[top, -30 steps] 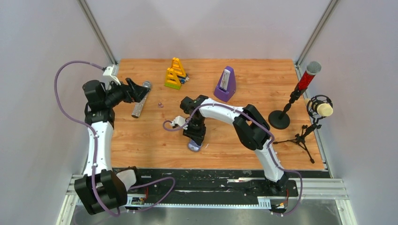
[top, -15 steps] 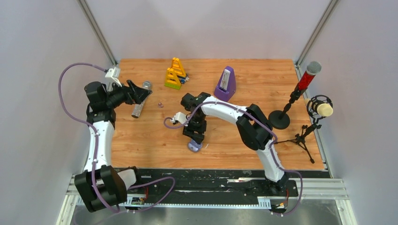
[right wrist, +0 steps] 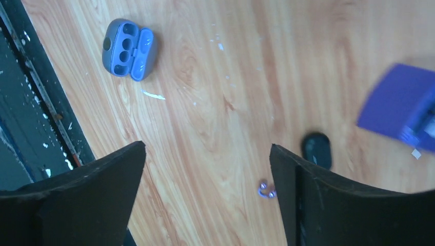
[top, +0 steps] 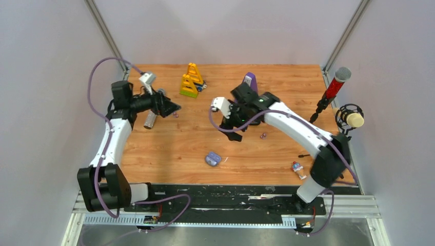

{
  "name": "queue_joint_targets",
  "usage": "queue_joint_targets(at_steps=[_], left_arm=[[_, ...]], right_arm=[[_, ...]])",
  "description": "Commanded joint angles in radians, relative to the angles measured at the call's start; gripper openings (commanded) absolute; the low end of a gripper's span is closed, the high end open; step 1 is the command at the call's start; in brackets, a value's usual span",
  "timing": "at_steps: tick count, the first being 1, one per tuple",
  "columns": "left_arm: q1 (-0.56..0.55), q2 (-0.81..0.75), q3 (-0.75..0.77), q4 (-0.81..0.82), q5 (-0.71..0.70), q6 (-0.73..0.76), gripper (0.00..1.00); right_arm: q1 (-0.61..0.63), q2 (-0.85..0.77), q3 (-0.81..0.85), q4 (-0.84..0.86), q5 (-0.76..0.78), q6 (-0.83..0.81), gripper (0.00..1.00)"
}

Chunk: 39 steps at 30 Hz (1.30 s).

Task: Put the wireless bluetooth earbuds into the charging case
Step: Place the charging case at the center of the board, then pick up the charging case.

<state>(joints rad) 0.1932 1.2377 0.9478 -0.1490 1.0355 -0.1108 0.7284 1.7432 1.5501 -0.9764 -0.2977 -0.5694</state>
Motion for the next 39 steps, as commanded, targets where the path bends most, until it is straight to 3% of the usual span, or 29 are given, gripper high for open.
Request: queue_joint_targets(at_steps=[1,4,7,13,24,29,39], left_arm=[[-0.194,0.079,0.162,-0.287,-0.019,0.404,1.0],[-0.354,0.24,0.314,-0.497,-0.07,0.668,1.0],[-0.469,0.402,0.549,-0.809,-0.126,0.917,1.0],[-0.679,0.708,0.854,-1.162,-0.258,1.195,1.0],[-0.899,0.847,0.818,-1.229,-0.486,1.35,0.99],[-0.937,0.956,0.901,-1.359,-0.508,1.361,0.88],[-0.948,1.016,0.937,-1.333,-0.516,1.318,0.73]], right_arm=[[-0.064,-0.313,-0.17,0.176,0.001,-0.001,0.98],[-0.14,-0.508,-0.298,0.264,-0.09,0.037,1.0],[-0.215,-0.675,-0.419,0.316,-0.193,0.075,1.0],[-0.328,-0.883,-0.579,0.384,-0.274,0.053,1.0],[-0.394,-0.962,-0.656,0.428,-0.284,0.055,1.0],[-0.393,-0.956,-0.663,0.438,-0.277,0.063,1.0],[-0.392,-0.976,-0.674,0.442,-0.295,0.063,0.99]])
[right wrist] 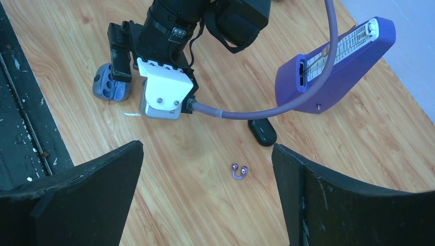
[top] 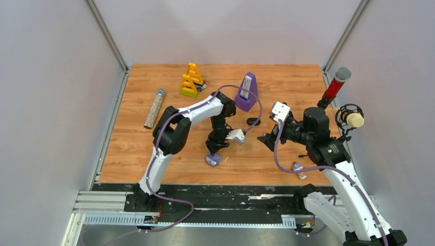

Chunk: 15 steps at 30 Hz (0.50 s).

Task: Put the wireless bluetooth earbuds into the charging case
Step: Pick up the charging case.

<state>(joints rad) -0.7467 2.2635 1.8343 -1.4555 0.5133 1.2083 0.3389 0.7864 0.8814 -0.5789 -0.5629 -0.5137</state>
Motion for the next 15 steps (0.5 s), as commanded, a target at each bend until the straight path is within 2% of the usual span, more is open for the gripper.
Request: queue_joint_targets(at_steps=[1,12,15], left_arm=[[-0.008,-0.007,0.051,-0.026,0.01,-0.003,0.71],[-0.039,0.033,0.051,-0.06,-0.002,-0.011,0.57],[-0.042,0.041,0.051,-0.058,-0.003,-0.016,0.56]], right_arm=[[-0.002,-0.022,-0.006,0.046,-0.033,0.007,0.99],[-0.001,-0.027,-0.009,0.047,-0.041,0.006,0.99],[-0.001,-0.033,-0.009,0.048,-0.045,0.008,0.99]])
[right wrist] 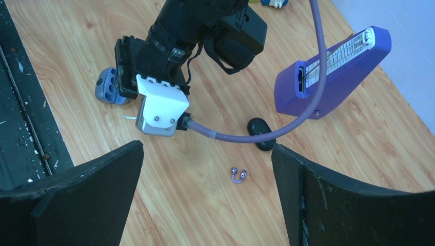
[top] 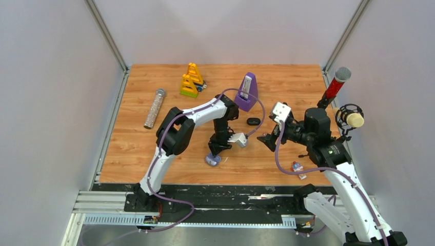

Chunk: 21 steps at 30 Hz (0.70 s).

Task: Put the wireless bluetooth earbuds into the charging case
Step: Pick up the charging case.

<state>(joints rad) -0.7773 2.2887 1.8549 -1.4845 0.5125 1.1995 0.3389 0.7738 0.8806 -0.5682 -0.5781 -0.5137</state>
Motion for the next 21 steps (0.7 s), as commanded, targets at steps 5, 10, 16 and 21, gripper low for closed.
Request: queue_joint_targets(at_steps=[5,10,16,21], left_arm=[[-0.019,0.018,0.027,-0.019,-0.012,-0.018,0.53],[-0.023,0.027,0.024,-0.017,-0.013,-0.02,0.49],[-0.028,0.034,0.025,-0.015,-0.011,-0.023,0.36],[-0.028,0.034,0.028,-0.013,-0.017,-0.03,0.27]], right_arm=[[-0.001,-0.019,-0.008,0.036,-0.036,0.009,0.98],[0.001,-0.024,-0.008,0.036,-0.039,0.009,0.98],[0.0,-0.025,-0.009,0.036,-0.039,0.008,0.97],[0.002,-0.022,-0.008,0.035,-0.041,0.008,0.97]])
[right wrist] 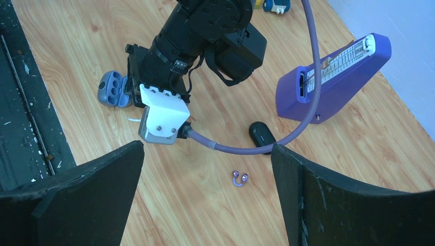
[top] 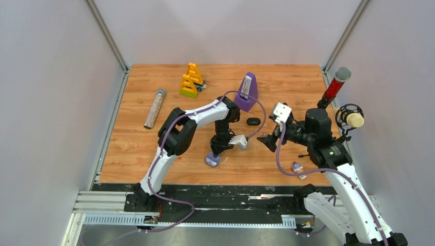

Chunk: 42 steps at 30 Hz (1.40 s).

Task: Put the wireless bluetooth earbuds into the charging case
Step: Pick up the charging case.

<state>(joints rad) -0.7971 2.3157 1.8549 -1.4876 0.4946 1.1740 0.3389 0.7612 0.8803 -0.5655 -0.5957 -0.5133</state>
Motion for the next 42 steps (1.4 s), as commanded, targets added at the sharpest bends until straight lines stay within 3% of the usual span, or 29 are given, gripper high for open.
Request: queue_joint_targets(at_steps=[1,5,10,17,25,30,34,38,42], left_arm=[[-0.008,0.004,0.029,-0.009,-0.008,-0.013,0.24],[-0.007,-0.03,0.032,0.007,-0.034,-0.046,0.17],[-0.004,-0.117,0.018,0.09,-0.077,-0.157,0.16],[0.005,-0.318,-0.046,0.32,-0.279,-0.366,0.17],[0.015,-0.488,-0.15,0.527,-0.505,-0.59,0.16],[0.024,-0.594,-0.275,0.671,-0.684,-0.647,0.17],[0.058,-0.656,-0.357,0.79,-0.741,-0.668,0.13],[0.099,-0.71,-0.423,0.885,-0.741,-0.697,0.1],[0.111,-0.747,-0.482,0.939,-0.761,-0.709,0.1]], right_arm=[[0.002,-0.01,-0.008,0.032,-0.023,0.008,0.97],[0.003,-0.01,-0.005,0.032,-0.028,0.01,0.97],[0.004,-0.007,0.011,0.036,-0.017,0.014,0.97],[0.003,0.025,0.066,0.054,0.034,0.032,0.98],[0.002,0.086,0.083,0.142,0.275,0.053,1.0],[-0.006,0.169,0.045,0.188,0.445,0.082,1.0],[-0.032,0.284,0.04,0.198,0.529,0.097,1.0],[-0.11,0.389,0.041,0.193,0.514,0.118,1.0],[-0.223,0.486,0.082,0.132,0.405,0.174,0.99]])
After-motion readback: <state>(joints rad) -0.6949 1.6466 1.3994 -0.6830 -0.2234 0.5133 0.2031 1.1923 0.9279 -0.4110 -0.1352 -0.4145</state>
